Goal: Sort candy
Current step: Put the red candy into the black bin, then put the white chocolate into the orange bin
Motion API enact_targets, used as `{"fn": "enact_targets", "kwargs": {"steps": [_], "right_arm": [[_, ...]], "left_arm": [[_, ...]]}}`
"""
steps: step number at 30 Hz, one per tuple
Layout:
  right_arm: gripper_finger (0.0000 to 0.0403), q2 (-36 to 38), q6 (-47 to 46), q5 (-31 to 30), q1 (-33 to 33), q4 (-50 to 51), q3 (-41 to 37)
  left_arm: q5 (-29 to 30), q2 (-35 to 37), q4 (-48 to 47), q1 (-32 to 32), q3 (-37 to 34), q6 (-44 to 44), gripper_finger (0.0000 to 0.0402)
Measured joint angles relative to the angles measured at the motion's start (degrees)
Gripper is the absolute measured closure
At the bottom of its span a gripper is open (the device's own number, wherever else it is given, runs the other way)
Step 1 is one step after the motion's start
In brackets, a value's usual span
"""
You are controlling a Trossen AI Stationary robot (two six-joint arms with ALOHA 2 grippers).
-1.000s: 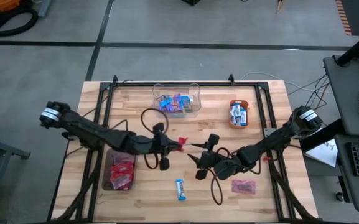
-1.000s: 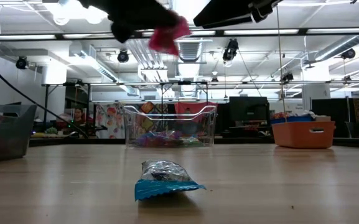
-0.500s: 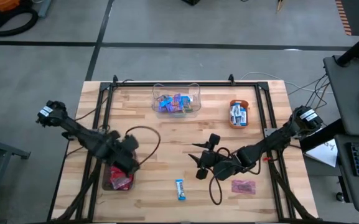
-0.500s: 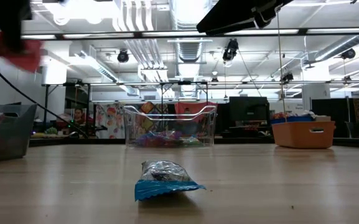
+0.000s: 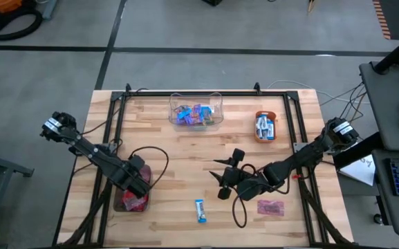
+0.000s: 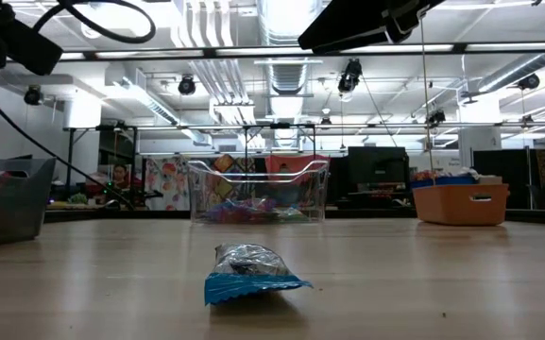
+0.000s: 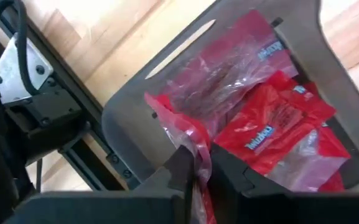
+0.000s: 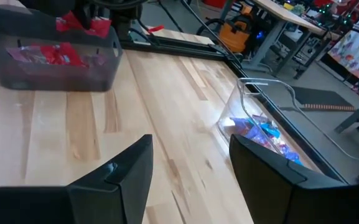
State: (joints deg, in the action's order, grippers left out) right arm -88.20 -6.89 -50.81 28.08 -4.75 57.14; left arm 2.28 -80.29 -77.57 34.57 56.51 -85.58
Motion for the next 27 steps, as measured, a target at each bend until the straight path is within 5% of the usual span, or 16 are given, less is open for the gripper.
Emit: {"fn": "enact_targets", "kwargs": {"steps": [7,17,23,27], "right_arm": [[0.0197,0.02,-1.77,0.59,0.00,0.00,0.01],[0.0197,0.02,-15.89,11.47,-0.26,3.43,2.67],[0.0197,-0.02,-27.85,27.20,-1.66,6.39,5.99],[0.0197,-0.04,-34.71,29.23,-1.60,10.50,7.76]], "left_arm": [[0.09,-0.07,0.36,0.02,-0.09,-0.03,0.0332],[2.60,-0.09,0.84,0.02,1.75,4.21,0.0275],[13.96,-0.09,4.55,1.25,7.31,21.14,0.0278],[19.94,0.11,13.76,3.09,9.23,37.18,0.0283]]}}
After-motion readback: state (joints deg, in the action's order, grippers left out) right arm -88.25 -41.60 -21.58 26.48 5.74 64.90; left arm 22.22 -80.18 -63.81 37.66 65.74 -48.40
